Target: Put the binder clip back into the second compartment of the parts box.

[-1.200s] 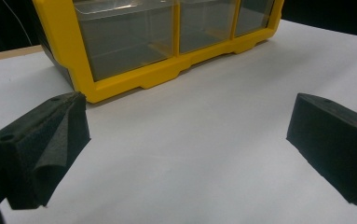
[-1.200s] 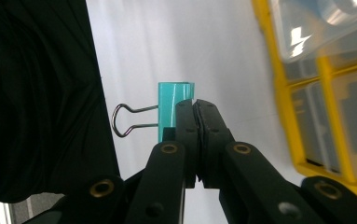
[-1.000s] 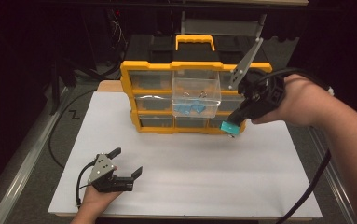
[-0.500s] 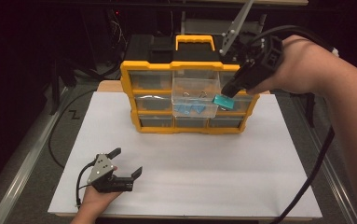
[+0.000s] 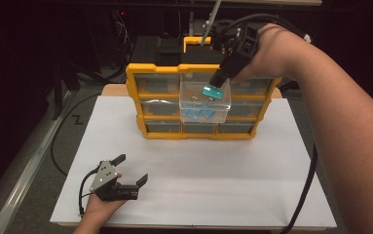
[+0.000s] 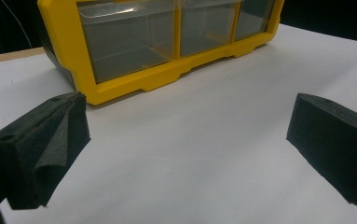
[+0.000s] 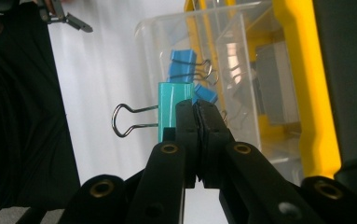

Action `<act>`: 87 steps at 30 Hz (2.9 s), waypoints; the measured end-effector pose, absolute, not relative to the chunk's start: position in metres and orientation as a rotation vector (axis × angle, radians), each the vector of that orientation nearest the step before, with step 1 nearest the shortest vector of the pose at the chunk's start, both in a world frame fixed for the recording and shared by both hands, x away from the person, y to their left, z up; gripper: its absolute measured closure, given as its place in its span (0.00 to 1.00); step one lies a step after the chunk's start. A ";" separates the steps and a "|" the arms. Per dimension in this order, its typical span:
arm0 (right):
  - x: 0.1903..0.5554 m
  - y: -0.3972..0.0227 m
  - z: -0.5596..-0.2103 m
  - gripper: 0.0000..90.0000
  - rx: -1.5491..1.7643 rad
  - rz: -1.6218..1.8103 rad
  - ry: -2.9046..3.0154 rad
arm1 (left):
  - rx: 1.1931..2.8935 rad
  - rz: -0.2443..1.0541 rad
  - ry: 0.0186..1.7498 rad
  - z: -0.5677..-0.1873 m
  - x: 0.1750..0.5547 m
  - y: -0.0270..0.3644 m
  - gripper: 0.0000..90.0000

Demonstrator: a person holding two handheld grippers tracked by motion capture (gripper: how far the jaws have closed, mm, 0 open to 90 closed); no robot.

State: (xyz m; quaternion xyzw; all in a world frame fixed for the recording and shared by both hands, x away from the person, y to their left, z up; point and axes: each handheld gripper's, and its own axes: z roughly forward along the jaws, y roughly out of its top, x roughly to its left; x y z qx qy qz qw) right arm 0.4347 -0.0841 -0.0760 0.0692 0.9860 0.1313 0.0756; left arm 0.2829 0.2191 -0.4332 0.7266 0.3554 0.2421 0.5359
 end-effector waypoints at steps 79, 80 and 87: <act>0.349 -0.229 -0.414 0.01 0.968 1.333 2.312 | 1.719 0.568 0.909 -0.436 0.286 0.222 0.00; 0.346 -0.232 -0.415 0.01 0.972 1.386 2.272 | 1.712 0.563 0.908 -0.436 0.286 0.223 0.00; 0.324 -0.245 -0.427 0.01 1.014 1.531 2.064 | 1.695 0.580 0.929 -0.437 0.286 0.221 0.00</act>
